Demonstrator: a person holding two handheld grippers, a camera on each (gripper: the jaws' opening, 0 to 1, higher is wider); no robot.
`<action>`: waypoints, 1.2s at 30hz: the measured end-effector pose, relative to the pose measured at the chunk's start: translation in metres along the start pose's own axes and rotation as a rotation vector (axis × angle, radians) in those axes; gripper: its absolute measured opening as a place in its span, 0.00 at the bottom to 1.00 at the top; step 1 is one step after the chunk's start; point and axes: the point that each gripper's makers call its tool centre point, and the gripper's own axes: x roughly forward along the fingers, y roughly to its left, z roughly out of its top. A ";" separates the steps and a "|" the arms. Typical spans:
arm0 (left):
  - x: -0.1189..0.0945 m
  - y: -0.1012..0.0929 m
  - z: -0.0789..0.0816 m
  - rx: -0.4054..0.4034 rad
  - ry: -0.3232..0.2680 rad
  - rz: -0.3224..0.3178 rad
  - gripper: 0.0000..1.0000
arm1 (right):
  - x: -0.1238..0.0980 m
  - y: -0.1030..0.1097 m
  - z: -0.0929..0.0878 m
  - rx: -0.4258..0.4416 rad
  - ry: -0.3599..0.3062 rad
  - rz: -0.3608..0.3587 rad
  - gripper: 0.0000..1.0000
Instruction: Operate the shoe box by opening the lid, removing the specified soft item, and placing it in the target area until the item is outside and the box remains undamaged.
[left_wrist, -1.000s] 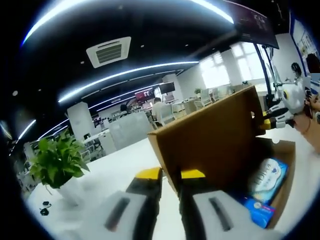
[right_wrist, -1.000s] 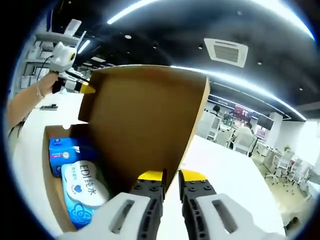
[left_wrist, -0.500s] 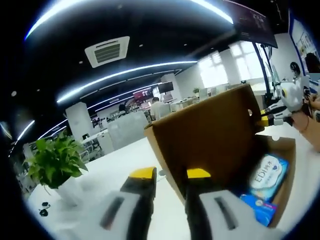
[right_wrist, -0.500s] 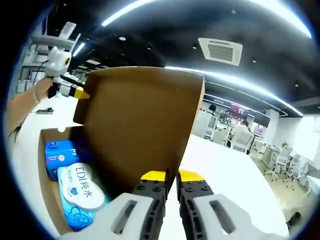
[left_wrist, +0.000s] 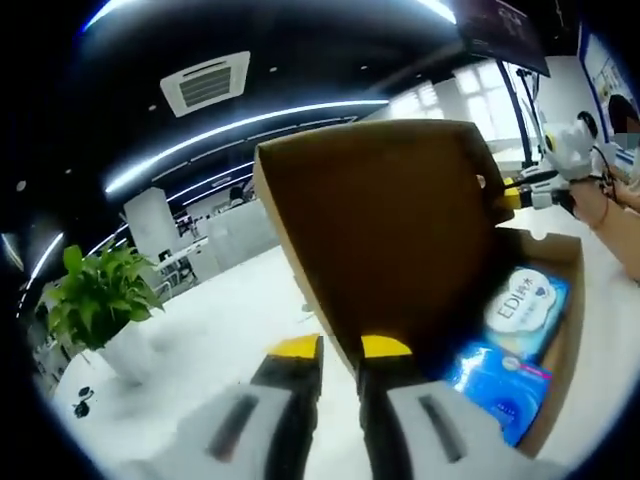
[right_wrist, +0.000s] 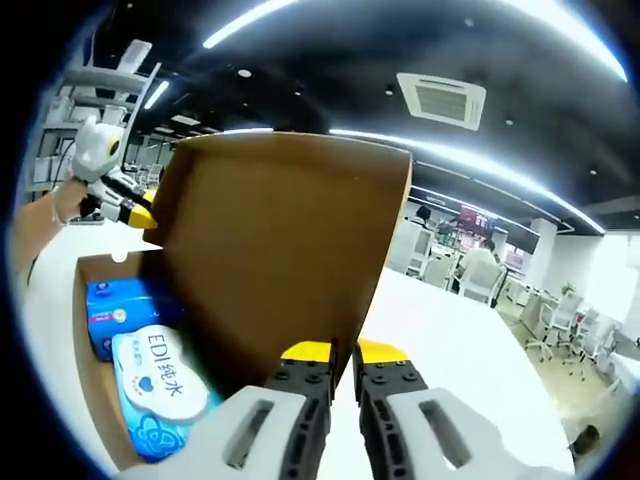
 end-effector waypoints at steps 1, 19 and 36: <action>0.000 0.000 0.000 -0.004 0.000 0.005 0.10 | 0.000 0.000 0.000 -0.002 0.001 0.000 0.05; 0.010 0.008 0.003 -0.011 0.043 -0.021 0.10 | 0.010 -0.003 0.003 0.002 0.085 0.036 0.07; 0.017 0.011 0.004 -0.135 0.041 -0.059 0.11 | 0.018 -0.007 0.002 0.056 0.147 0.091 0.07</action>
